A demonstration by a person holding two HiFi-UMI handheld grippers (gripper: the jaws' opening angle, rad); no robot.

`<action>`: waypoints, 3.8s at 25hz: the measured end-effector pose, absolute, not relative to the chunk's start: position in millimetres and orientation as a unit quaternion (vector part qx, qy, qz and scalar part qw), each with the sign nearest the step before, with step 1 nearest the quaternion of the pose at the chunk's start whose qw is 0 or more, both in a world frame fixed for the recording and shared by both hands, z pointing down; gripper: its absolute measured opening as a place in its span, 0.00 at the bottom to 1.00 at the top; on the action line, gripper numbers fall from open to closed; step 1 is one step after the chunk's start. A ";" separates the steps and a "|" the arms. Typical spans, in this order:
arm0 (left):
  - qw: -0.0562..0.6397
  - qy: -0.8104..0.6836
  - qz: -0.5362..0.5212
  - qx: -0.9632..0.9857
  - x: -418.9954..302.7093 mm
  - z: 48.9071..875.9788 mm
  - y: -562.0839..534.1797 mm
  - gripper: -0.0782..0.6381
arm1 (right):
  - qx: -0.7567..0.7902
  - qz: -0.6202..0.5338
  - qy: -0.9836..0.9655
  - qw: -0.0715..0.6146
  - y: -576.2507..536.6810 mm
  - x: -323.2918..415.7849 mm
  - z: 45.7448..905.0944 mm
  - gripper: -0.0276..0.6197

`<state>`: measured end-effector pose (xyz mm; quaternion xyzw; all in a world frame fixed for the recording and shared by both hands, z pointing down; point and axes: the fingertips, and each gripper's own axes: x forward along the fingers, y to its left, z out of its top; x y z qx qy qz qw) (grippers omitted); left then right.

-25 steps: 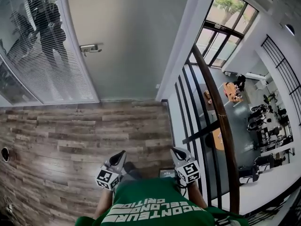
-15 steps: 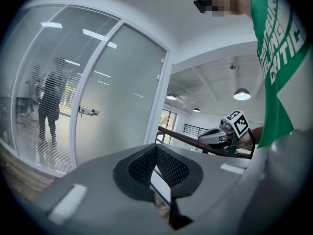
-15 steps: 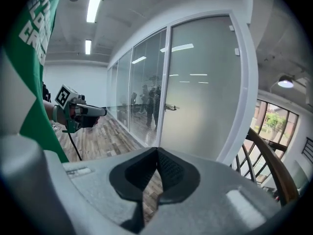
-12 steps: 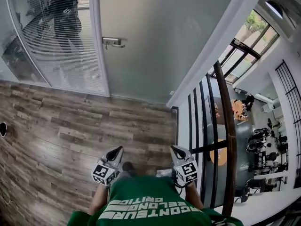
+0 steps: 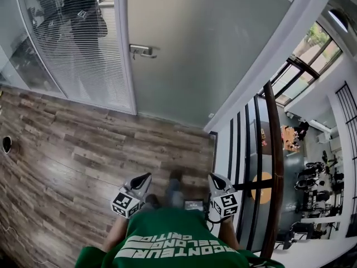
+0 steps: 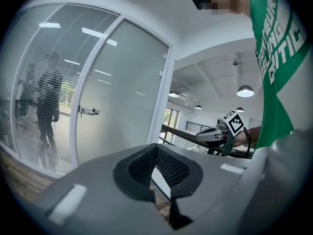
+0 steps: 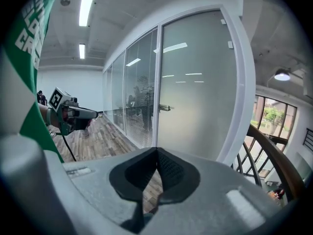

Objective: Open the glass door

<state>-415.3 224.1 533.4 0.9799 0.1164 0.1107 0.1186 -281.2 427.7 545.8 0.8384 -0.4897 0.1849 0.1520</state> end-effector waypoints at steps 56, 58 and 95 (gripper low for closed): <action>0.109 -0.020 0.094 0.989 -138.6 507.3 25.2 0.12 | 0.771 0.167 -0.596 0.151 198.0 59.2 520.1 0.03; 0.114 -0.028 0.093 0.989 -133.2 507.1 3.2 0.12 | 0.770 0.169 -0.598 0.147 178.2 68.5 515.6 0.03; 0.161 -0.253 0.057 0.952 -154.7 512.3 -129.9 0.12 | 0.542 0.169 -0.676 0.469 -195.6 115.1 601.7 0.19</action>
